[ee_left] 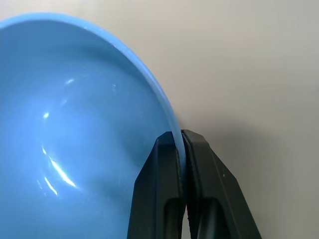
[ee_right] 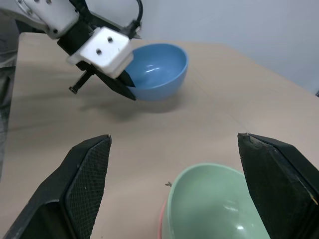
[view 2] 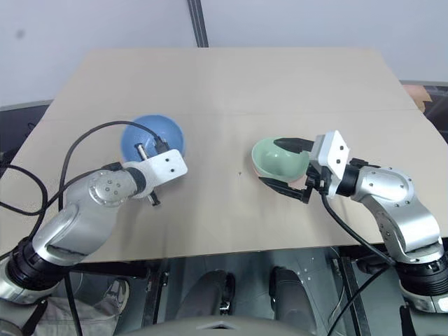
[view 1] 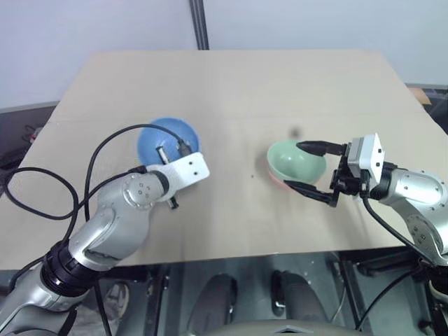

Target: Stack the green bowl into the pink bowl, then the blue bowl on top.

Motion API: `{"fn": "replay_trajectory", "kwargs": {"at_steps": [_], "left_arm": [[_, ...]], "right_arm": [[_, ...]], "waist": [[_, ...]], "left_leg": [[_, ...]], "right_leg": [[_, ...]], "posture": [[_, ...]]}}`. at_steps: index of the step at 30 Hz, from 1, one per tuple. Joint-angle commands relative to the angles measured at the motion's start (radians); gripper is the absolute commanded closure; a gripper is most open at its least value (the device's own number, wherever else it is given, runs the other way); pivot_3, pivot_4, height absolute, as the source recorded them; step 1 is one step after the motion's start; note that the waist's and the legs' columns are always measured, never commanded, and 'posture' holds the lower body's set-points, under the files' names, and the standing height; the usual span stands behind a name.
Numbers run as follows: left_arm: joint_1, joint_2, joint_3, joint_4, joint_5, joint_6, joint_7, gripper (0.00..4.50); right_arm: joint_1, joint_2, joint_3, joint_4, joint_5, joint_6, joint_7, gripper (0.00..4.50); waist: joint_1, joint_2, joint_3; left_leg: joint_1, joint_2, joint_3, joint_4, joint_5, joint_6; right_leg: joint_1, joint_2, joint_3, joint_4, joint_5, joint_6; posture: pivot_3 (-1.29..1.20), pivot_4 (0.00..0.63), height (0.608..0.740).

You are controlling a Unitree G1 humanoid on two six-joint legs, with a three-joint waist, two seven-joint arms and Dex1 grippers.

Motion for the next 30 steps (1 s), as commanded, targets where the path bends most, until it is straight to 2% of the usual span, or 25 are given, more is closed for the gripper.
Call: {"fn": "replay_trajectory", "kwargs": {"at_steps": [1, 2, 3, 6, 11, 15, 20, 24, 28, 29, 30], "left_arm": [[-0.149, -0.080, 0.079, 0.017, -0.110, -0.200, -0.066, 4.44], [-0.174, -0.101, 0.086, 0.039, -0.136, -0.239, -0.083, 4.44], [-0.206, -0.146, 0.095, 0.083, -0.181, -0.353, -0.105, 4.44], [-0.305, -0.235, 0.049, 0.246, -0.264, -0.571, -0.238, 4.44], [-0.426, -0.335, -0.037, 0.508, -0.282, -0.843, -0.423, 4.44], [-0.495, -0.379, -0.061, 0.680, -0.291, -1.020, -0.549, 4.44], [-0.601, -0.433, -0.070, 0.912, -0.277, -1.200, -0.650, 4.44], [-0.671, -0.467, -0.093, 1.068, -0.240, -1.298, -0.709, 3.26], [-0.698, -0.518, -0.081, 1.135, -0.261, -1.353, -0.761, 1.18], [-0.696, -0.531, -0.063, 1.135, -0.275, -1.354, -0.752, 0.79], [-0.695, -0.539, -0.051, 1.135, -0.284, -1.354, -0.746, 0.79]], "right_arm": [[0.044, -0.013, -0.074, -0.088, 0.009, 0.017, -0.059, 0.23], [0.054, -0.013, -0.081, -0.100, 0.011, 0.024, -0.072, 0.23], [0.076, -0.014, -0.094, -0.120, 0.012, 0.031, -0.088, 0.23], [0.162, -0.014, -0.147, -0.198, 0.011, 0.054, -0.148, 0.23], [0.305, -0.010, -0.240, -0.324, 0.010, 0.094, -0.236, 0.23], [0.435, 0.006, -0.331, -0.412, 0.008, 0.129, -0.298, 0.23], [0.724, 0.081, -0.480, -0.545, -0.017, 0.126, -0.329, 0.23], [0.888, 0.119, -0.511, -0.569, -0.022, 0.037, -0.347, 0.23], [0.930, 0.114, -0.504, -0.569, -0.019, -0.012, -0.380, 0.23], [0.930, 0.109, -0.499, -0.569, -0.020, -0.014, -0.386, 0.23], [0.930, 0.105, -0.495, -0.569, -0.020, -0.017, -0.390, 0.23]], "waist": [[0.009, 0.000, 0.000], [0.009, 0.000, 0.000], [0.008, 0.000, 0.000], [0.008, 0.001, -0.001], [0.001, 0.001, -0.001], [-0.003, 0.000, -0.001], [0.001, 0.001, -0.001], [-0.004, 0.001, -0.001], [-0.007, 0.001, -0.001], [-0.005, 0.001, -0.001], [-0.004, 0.001, -0.001]], "left_leg": [[-0.001, 0.000, -0.001, 0.000, 0.000, 0.000], [-0.001, -0.001, -0.001, 0.001, 0.000, 0.000], [-0.001, -0.001, 0.000, 0.001, 0.000, 0.000], [-0.001, -0.002, 0.001, 0.001, 0.001, -0.001], [0.000, -0.002, 0.003, 0.001, 0.000, 0.000], [0.000, -0.002, 0.002, 0.001, 0.000, 0.000], [0.000, -0.001, 0.002, 0.001, 0.000, 0.001], [0.000, -0.001, 0.003, 0.002, 0.000, 0.001], [0.002, 0.000, 0.007, 0.002, -0.001, 0.002], [0.002, 0.000, 0.007, 0.002, -0.001, 0.002], [0.002, 0.000, 0.007, 0.002, -0.001, 0.002]], "right_leg": [[0.000, 0.000, 0.000, 0.000, 0.000, 0.000], [0.000, -0.001, -0.001, 0.000, 0.000, 0.000], [0.000, -0.001, -0.001, 0.000, 0.000, 0.000], [0.000, -0.001, 0.000, 0.000, 0.000, 0.000], [0.000, 0.000, 0.001, 0.000, 0.000, 0.000], [0.000, 0.001, 0.001, 0.000, 0.000, 0.000], [0.001, 0.002, 0.001, 0.000, 0.000, 0.001], [0.001, 0.002, 0.002, 0.000, -0.002, 0.003], [0.001, 0.003, 0.005, 0.000, -0.001, 0.007], [0.001, 0.003, 0.005, 0.000, -0.001, 0.007], [0.001, 0.003, 0.005, 0.000, -0.001, 0.007]], "posture": [[0.00, 0.150, 0.740], [0.00, 0.150, 0.740], [0.00, 0.150, 0.740], [0.00, 0.150, 0.740], [0.00, 0.150, 0.740], [0.00, 0.150, 0.740], [0.00, 0.150, 0.740], [0.00, 0.150, 0.740], [0.00, 0.150, 0.740], [0.00, 0.150, 0.740], [0.00, 0.150, 0.740]]}}
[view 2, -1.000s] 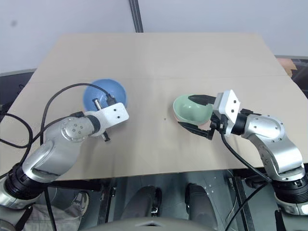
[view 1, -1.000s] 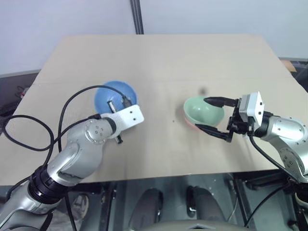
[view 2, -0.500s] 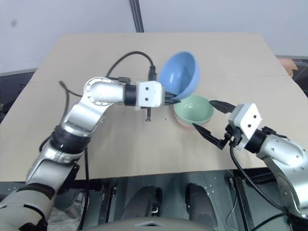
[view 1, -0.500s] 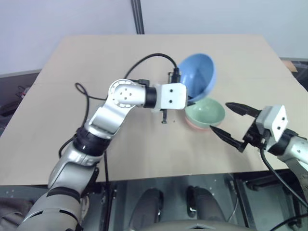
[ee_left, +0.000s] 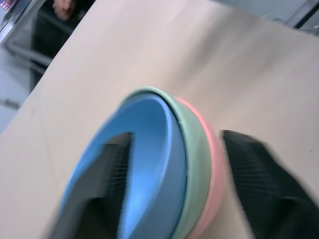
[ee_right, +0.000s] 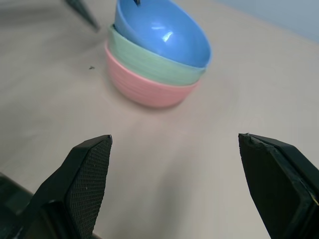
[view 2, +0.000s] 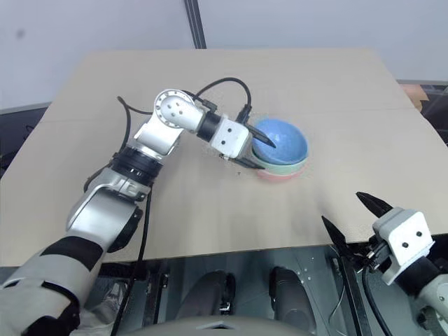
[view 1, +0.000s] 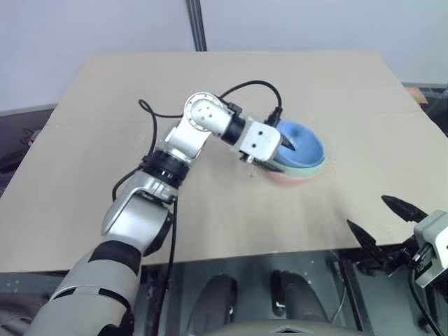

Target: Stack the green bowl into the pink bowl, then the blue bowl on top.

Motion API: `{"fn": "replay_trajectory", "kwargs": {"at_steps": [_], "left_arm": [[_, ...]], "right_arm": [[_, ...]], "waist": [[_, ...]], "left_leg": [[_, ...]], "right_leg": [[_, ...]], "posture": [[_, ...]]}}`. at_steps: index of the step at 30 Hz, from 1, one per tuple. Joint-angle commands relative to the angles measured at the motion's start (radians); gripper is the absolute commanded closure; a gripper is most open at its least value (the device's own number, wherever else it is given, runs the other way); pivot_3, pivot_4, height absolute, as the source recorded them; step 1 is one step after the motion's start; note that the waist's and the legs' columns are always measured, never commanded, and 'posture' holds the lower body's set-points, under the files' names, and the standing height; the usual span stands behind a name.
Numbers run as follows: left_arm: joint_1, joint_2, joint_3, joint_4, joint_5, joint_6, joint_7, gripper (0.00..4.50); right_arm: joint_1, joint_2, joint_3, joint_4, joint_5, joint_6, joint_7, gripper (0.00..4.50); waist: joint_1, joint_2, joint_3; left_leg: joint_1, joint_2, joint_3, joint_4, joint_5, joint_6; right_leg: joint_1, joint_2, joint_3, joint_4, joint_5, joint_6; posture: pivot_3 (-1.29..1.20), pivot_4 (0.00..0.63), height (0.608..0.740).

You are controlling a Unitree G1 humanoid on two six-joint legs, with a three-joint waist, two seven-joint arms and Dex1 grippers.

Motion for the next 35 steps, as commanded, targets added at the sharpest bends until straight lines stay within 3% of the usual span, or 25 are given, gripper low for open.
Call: {"fn": "replay_trajectory", "kwargs": {"at_steps": [1, 6, 10, 13, 15, 21, 28, 35], "left_arm": [[-0.022, -0.026, 0.057, -0.008, -0.047, -0.021, 0.009, 0.79], [0.100, 0.024, 0.223, -0.209, -0.271, 0.225, 0.045, 0.79], [0.213, 0.104, 0.292, -0.436, -0.321, 0.486, 0.171, 0.79], [0.353, 0.191, 0.364, -0.609, -0.404, 0.693, 0.241, 0.02], [0.448, 0.230, 0.416, -0.715, -0.455, 0.793, 0.296, 0.02], [0.727, 0.257, 0.589, -0.940, -0.486, 0.875, 0.511, 0.02], [1.103, 0.316, 0.799, -1.102, -0.495, 0.892, 0.592, 0.02], [1.245, 0.322, 0.857, -1.143, -0.504, 0.898, 0.631, 0.02]], "right_arm": [[0.000, -0.019, -0.008, -0.041, 0.002, -0.034, -0.023, 0.23], [-0.146, -0.076, 0.072, -0.021, 0.015, 0.039, -0.030, 0.23], [-0.272, -0.110, 0.136, 0.045, 0.018, 0.071, -0.007, 0.23], [-0.416, -0.133, 0.192, 0.148, 0.035, 0.086, 0.025, 0.00], [-0.489, -0.149, 0.218, 0.219, 0.037, 0.078, 0.065, 0.00], [-0.593, -0.186, 0.234, 0.371, 0.019, 0.036, 0.160, 0.00], [-0.538, -0.236, 0.112, 0.455, 0.075, 0.039, 0.280, 0.00], [-0.523, -0.249, 0.076, 0.501, 0.071, 0.038, 0.323, 0.00]], "waist": [[0.001, 0.000, 0.000], [-0.013, 0.000, 0.000], [-0.019, 0.000, 0.000], [-0.020, 0.000, 0.000], [-0.021, 0.000, 0.000], [-0.006, 0.000, 0.000], [0.005, 0.000, 0.000], [0.005, 0.000, 0.000]], "left_leg": [[0.000, 0.000, 0.000, 0.000, 0.000, 0.000], [0.000, 0.001, 0.001, 0.000, 0.000, 0.000], [0.000, 0.002, -0.001, 0.000, 0.000, 0.000], [0.001, 0.001, -0.001, 0.000, 0.000, 0.000], [0.001, 0.001, -0.001, 0.000, 0.000, 0.000], [0.001, 0.001, -0.003, 0.000, 0.000, 0.000], [0.001, 0.001, -0.002, -0.001, 0.000, 0.000], [0.009, 0.001, -0.002, -0.002, 0.000, 0.000]], "right_leg": [[0.000, 0.000, 0.000, 0.000, 0.000, 0.000], [-0.001, 0.001, 0.001, 0.000, 0.000, 0.000], [0.000, 0.001, 0.000, 0.001, 0.000, 0.000], [0.000, 0.000, 0.000, 0.000, 0.001, -0.001], [0.001, 0.000, 0.001, 0.000, 0.001, -0.002], [0.001, -0.001, -0.001, -0.001, 0.002, -0.004], [0.001, -0.003, -0.001, -0.001, 0.002, -0.005], [0.009, -0.004, -0.002, -0.001, -0.002, -0.004]], "posture": [[0.00, 0.150, 0.740], [0.00, 0.150, 0.740], [0.00, 0.150, 0.740], [0.00, 0.150, 0.740], [0.00, 0.150, 0.740], [0.00, 0.150, 0.740], [0.00, 0.150, 0.740], [0.00, 0.150, 0.740]]}}
